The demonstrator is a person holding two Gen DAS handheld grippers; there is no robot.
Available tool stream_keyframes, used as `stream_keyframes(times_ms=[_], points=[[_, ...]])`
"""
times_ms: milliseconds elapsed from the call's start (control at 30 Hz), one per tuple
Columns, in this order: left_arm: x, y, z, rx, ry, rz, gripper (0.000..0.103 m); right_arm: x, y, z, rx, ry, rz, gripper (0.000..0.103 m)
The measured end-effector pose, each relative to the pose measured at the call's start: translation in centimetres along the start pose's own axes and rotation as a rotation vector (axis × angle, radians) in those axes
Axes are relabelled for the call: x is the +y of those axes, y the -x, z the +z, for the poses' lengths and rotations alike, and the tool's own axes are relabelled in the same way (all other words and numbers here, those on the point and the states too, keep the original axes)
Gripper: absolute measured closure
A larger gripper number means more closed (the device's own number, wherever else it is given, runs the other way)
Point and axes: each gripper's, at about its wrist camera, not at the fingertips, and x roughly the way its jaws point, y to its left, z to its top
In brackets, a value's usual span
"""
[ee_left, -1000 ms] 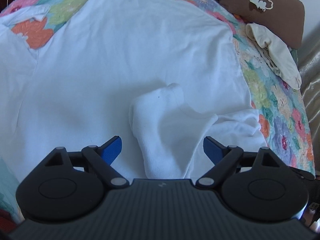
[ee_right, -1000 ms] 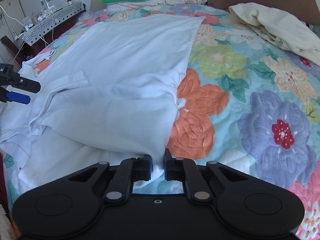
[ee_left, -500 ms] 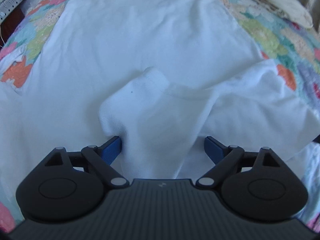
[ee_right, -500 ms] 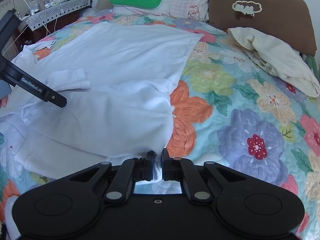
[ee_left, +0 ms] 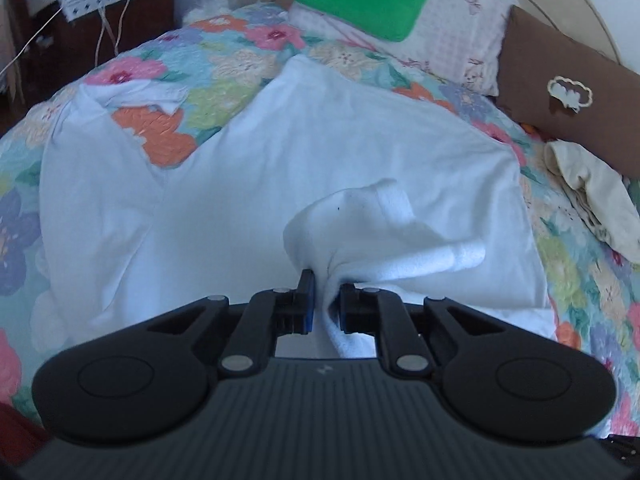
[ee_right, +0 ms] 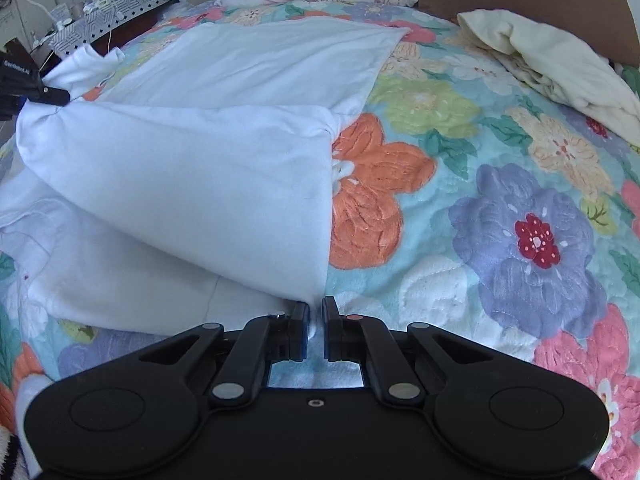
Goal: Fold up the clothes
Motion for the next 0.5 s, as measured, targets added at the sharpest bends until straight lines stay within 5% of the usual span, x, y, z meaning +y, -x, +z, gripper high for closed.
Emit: stream_keyframes(times_ms=[167,200,300,500], points=[[2.2,-3.8,-0.5,0.138,-0.016,0.171,0.092,-0.1,0.1,0.2,0.011,-0.007,-0.003,0.097],[2.7,-3.7,-0.5,0.141,0.010,0.157,0.093,0.0,0.2,0.3,0.011,-0.003,-0.007,0.097],[3.7,-2.8,-0.3,0.121,0.065,0.122,0.100,0.0,0.8,0.3,-0.004,-0.001,-0.018,0.097],[3.6,-0.7,0.3,0.036,-0.044,0.276,0.099,0.2,2.4,0.9,-0.084,0.040,-0.043,0.098]])
